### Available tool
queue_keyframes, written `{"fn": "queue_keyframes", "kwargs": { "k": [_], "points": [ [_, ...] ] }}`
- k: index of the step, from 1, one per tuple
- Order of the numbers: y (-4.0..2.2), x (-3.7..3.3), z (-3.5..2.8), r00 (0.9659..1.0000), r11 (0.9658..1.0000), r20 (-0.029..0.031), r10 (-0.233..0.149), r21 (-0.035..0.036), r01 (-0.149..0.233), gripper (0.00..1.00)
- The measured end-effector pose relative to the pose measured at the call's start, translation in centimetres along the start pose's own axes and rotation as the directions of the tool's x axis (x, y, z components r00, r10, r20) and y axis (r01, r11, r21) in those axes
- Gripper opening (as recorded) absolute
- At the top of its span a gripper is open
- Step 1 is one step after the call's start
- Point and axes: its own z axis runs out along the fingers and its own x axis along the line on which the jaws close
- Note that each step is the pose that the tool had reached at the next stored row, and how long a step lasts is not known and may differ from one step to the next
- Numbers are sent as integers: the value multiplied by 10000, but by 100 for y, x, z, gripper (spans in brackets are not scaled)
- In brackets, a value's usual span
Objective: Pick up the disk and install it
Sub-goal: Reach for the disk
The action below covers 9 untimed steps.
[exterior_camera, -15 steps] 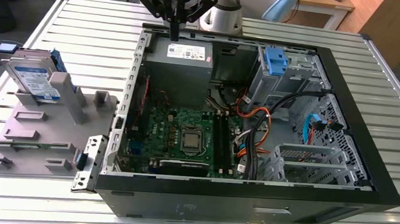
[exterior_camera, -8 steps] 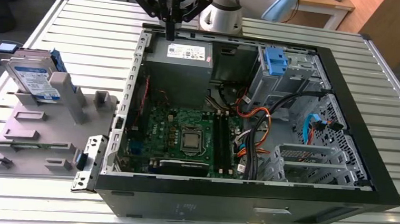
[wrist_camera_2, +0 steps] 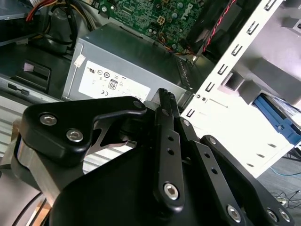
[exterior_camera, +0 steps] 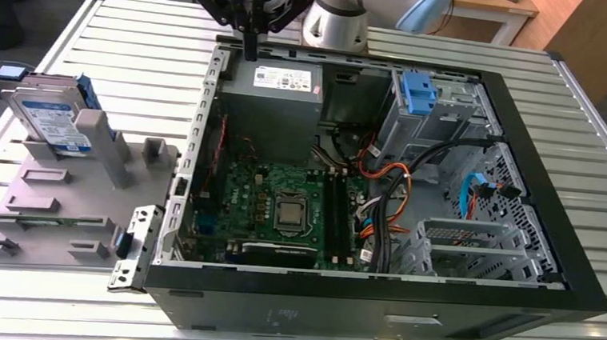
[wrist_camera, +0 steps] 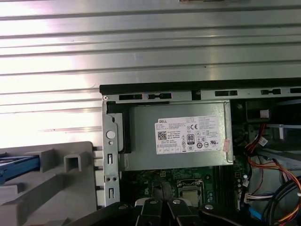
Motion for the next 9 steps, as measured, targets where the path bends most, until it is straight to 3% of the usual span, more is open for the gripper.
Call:
{"fn": "queue_keyframes", "kwargs": {
  "k": [9],
  "points": [
    [-7,93,-3,10000,10000,2,1,1,-1,11]
  ]
}}
